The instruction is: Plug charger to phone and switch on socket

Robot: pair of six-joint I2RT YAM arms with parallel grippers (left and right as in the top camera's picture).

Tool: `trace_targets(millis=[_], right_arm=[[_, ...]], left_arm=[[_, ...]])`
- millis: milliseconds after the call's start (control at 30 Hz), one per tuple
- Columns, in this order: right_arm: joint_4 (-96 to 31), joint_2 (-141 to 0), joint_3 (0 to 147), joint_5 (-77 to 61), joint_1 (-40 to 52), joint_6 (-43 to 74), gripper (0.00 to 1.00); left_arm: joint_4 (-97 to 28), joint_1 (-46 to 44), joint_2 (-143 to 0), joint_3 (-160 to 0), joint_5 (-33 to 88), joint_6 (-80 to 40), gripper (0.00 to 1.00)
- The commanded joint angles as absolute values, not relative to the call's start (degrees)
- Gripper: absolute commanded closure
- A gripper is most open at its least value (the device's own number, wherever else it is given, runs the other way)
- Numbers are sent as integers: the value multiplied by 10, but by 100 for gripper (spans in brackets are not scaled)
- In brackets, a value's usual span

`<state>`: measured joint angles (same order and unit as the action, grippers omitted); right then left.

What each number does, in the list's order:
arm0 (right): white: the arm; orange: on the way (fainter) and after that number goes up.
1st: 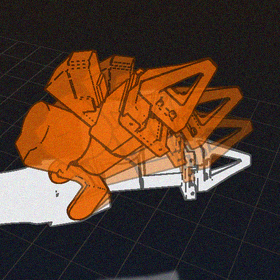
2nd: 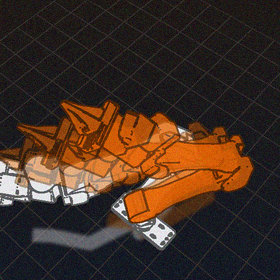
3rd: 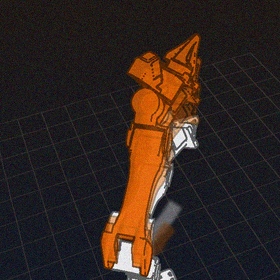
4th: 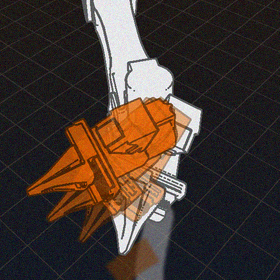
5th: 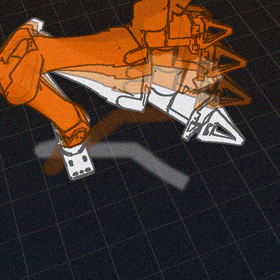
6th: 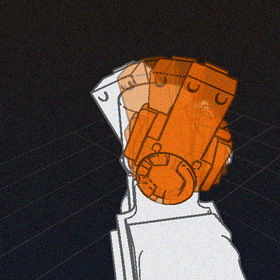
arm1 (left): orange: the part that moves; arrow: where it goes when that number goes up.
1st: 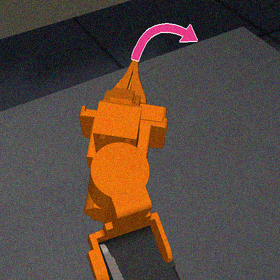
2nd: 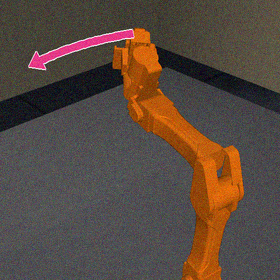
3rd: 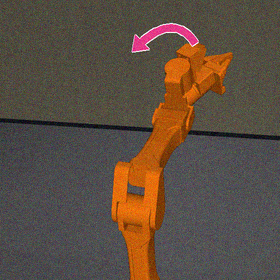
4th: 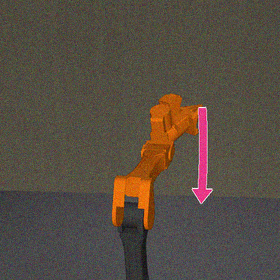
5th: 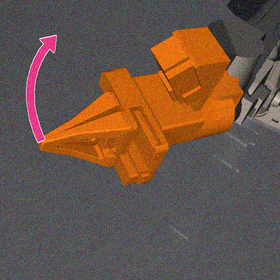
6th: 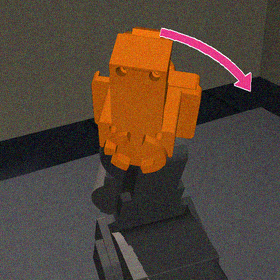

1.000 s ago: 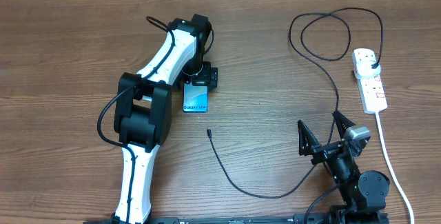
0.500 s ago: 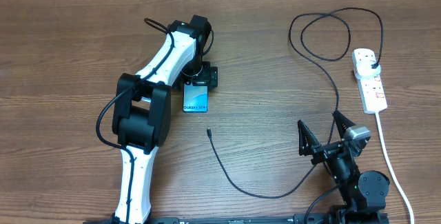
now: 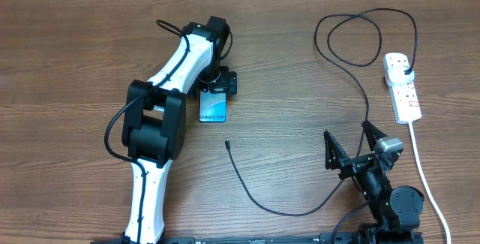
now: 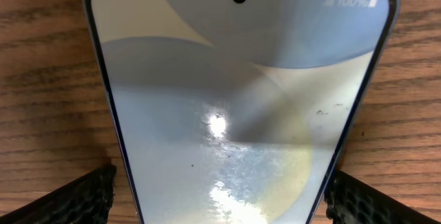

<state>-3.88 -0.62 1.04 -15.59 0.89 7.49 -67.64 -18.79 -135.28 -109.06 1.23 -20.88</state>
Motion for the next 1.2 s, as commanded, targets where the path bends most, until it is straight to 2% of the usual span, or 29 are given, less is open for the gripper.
trace_targets(millis=[0, 633, 667, 733, 800, 900, 1167], right_arm=[[-34, -2, 4, -151, 13, 74, 0], [-34, -2, 4, -151, 13, 74, 0], [-34, -2, 4, -151, 13, 74, 0], [-34, -2, 4, -151, 13, 74, 0], [-34, -2, 4, -151, 13, 74, 0], [-34, -2, 4, -151, 13, 74, 0], [-6, -2, 4, -150, 13, 74, 0]], left_arm=[[-674, -192, -1375, -1071, 45, -210, 0], [-672, -192, -1375, -1033, 45, -223, 0], [-670, -192, -1375, -1033, 45, -223, 2], [-667, -192, -1375, -1033, 47, -223, 16], [-667, -192, -1375, -1033, 53, -223, 21], [-661, -192, -1375, -1033, 55, -222, 33], [-643, -192, -1375, -1033, 106, -198, 36]])
